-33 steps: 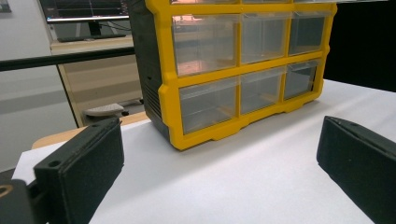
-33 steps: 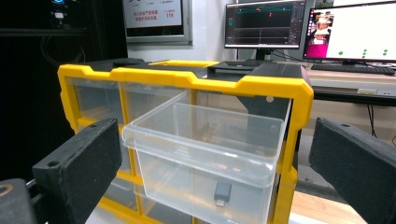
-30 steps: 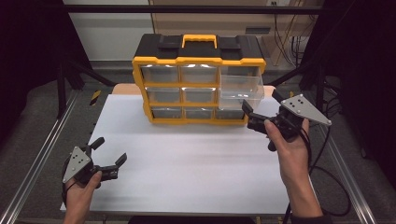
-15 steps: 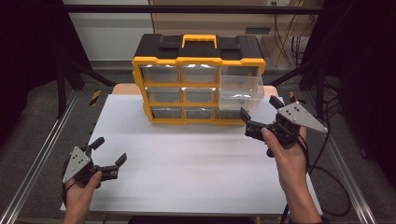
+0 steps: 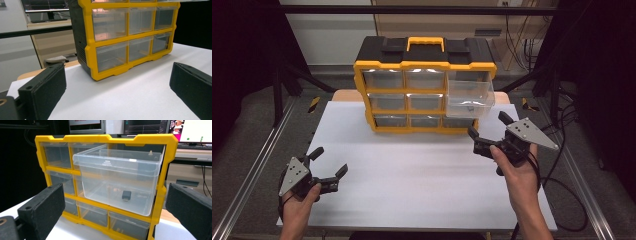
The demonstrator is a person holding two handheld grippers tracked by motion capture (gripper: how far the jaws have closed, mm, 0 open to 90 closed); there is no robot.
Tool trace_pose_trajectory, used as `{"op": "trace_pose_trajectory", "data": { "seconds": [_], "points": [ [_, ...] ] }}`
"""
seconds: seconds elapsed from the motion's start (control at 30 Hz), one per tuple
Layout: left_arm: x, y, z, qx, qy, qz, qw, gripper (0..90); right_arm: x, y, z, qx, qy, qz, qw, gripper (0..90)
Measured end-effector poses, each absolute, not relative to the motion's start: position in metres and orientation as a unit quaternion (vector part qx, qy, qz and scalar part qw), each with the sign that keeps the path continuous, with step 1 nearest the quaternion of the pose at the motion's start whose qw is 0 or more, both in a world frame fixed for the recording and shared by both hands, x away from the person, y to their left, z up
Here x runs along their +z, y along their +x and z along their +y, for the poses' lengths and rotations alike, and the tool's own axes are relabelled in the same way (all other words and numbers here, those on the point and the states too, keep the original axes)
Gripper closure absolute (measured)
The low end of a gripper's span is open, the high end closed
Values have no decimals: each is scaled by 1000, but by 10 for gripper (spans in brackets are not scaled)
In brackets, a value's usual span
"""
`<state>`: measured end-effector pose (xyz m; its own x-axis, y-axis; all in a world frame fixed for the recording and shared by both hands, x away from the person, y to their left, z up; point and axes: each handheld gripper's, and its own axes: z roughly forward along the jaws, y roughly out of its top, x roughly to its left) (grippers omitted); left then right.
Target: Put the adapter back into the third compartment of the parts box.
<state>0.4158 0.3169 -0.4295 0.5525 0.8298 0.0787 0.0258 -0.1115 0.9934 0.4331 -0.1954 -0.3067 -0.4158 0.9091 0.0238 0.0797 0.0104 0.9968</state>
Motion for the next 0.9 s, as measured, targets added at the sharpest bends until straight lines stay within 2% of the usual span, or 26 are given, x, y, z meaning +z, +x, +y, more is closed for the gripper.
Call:
{"op": "trace_pose_trajectory", "data": {
  "seconds": [0.9],
  "points": [
    [-430,416,317,345,661,324,582,5,-332,430,-197,566,417,625,340,56]
  ]
}}
